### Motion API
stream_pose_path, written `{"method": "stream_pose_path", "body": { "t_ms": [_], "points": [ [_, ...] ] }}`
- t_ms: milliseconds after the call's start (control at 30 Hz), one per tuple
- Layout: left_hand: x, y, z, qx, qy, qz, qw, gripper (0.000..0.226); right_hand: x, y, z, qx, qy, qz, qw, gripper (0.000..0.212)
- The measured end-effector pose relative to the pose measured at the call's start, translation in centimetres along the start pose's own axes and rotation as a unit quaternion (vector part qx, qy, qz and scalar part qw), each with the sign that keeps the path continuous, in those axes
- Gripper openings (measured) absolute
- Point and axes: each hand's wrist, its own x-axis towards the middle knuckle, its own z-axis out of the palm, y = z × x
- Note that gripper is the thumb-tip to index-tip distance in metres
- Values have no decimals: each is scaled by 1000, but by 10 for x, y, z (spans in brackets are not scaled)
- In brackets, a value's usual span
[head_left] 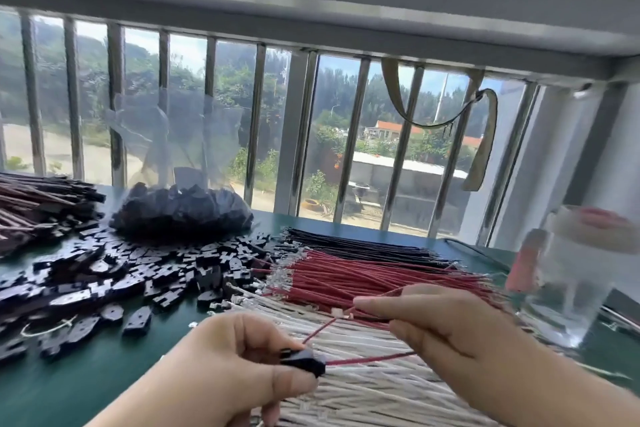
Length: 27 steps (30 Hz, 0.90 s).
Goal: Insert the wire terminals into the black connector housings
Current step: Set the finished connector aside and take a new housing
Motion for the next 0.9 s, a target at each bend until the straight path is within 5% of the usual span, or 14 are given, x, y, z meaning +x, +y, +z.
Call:
{"method": "stream_pose_path", "body": {
  "t_ms": [100, 333, 633, 900],
  "points": [
    [-2, 5, 3, 7, -22, -7, 1000, 50, -1, -1, 11, 113, 54, 10, 992, 51],
    [-2, 10, 9, 21, -5, -30, 999, 15, 0, -5, 26, 124, 67, 35, 989, 9],
    [-1, 6, 6, 47, -3, -1, 999, 45, -2, -10, 28, 142, 79, 36, 986, 14],
    [-1, 7, 7, 29, -8, 3, 1000, 31, -5, -15, 27, 137, 79, 35, 987, 18]
  ]
}}
